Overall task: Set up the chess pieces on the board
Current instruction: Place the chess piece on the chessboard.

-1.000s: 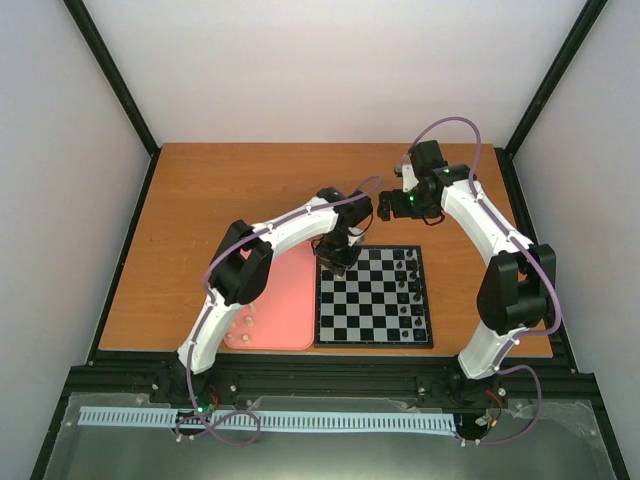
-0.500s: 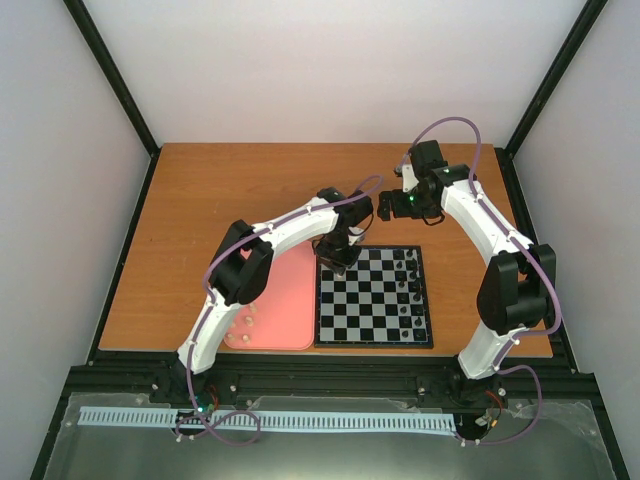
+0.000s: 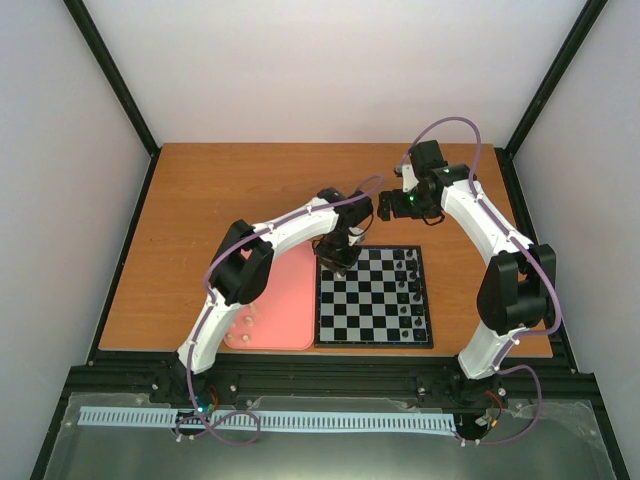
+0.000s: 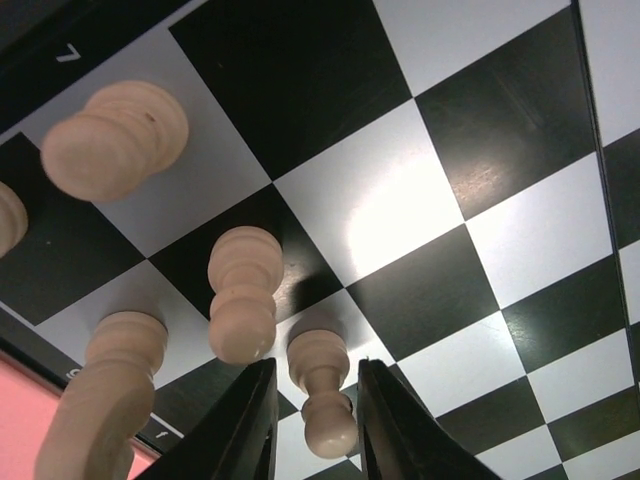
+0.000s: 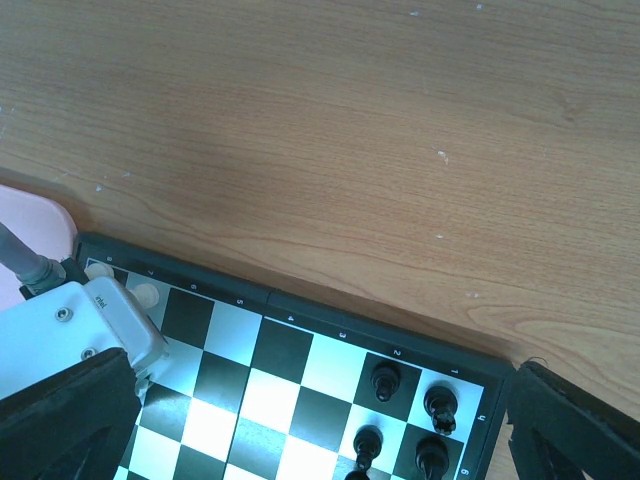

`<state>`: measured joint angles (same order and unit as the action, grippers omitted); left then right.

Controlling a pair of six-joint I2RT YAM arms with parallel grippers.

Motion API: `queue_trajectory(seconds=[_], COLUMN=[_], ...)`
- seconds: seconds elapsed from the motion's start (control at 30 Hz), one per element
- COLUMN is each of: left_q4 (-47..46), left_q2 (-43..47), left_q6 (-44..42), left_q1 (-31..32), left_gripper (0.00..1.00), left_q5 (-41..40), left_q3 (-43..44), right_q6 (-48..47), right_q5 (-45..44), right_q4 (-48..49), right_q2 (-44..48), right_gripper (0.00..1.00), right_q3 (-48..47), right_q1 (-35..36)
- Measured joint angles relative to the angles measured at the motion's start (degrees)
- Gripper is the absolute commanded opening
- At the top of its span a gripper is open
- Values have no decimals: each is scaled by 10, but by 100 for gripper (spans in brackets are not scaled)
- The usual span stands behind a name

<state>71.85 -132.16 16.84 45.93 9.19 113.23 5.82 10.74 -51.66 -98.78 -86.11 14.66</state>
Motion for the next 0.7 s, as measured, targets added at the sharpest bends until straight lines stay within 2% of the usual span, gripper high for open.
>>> queue_trajectory(seconds=[0.13, 0.53, 0.63, 0.7], left_q4=[0, 0, 0, 0], left_q2=[0, 42, 73, 97], left_q6=[-2, -8, -11, -14], left_q1=[0, 0, 0, 0], left_gripper=[34, 42, 49, 57], left_q5=[1, 17, 20, 22], left_q3=[0, -4, -10, -12], right_q6=[0, 0, 1, 3], right_q5=[0, -7, -12, -19], right_q4=[0, 0, 0, 0], right_q2=[0, 0, 0, 0], right_gripper=[100, 100, 100, 100], right_q3=[0, 0, 0, 0], right_q1=[0, -1, -12, -25])
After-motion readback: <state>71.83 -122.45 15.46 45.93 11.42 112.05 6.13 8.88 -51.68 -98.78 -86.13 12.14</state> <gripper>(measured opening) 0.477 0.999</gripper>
